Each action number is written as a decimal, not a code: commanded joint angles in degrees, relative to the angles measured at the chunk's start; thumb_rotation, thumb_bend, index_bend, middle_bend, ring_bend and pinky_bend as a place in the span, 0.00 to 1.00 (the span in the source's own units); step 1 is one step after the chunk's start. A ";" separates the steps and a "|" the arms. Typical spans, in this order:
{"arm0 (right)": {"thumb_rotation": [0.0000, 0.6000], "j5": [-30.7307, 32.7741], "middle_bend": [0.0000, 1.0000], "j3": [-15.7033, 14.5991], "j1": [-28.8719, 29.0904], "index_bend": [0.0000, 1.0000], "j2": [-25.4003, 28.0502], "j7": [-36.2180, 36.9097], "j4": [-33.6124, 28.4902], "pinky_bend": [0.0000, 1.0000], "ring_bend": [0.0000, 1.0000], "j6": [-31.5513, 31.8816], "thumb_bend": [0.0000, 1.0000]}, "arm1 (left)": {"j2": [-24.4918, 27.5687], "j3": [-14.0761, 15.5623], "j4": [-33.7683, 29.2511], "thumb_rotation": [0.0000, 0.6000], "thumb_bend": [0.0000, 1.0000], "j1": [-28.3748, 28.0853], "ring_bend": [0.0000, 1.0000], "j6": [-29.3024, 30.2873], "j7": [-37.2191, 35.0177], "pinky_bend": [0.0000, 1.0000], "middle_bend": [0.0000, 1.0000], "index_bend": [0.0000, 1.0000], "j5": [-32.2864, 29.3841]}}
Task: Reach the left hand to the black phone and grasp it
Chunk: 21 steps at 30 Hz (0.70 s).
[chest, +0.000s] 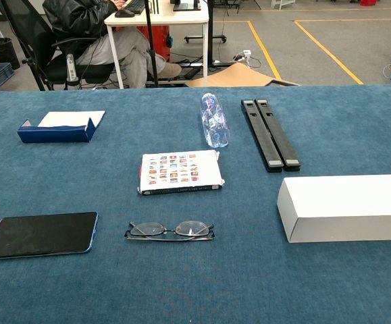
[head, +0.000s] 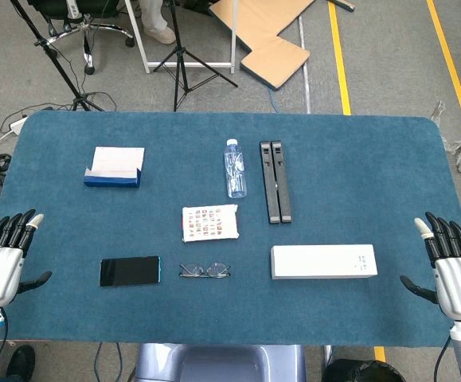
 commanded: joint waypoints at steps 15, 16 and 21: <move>1.00 0.41 0.00 0.01 -0.51 0.00 1.91 3.25 -2.09 0.00 0.00 -0.37 0.00 | -5.90 3.41 -3.39 1.00 0.00 -3.25 0.00 -10.55 6.58 0.00 0.00 0.00 -2.25; 1.00 0.37 0.00 -0.09 -0.56 0.00 2.21 3.62 -2.29 0.00 0.00 -0.47 0.00 | -7.97 3.43 -3.61 1.00 0.01 -4.43 0.00 -13.11 8.75 0.00 0.00 0.00 -3.66; 1.00 0.63 0.00 -0.36 -0.70 0.00 3.00 4.98 -2.42 0.00 0.00 -1.05 0.00 | -16.62 2.02 -1.11 1.00 0.19 -7.23 0.00 -17.40 16.29 0.00 0.00 0.00 -9.39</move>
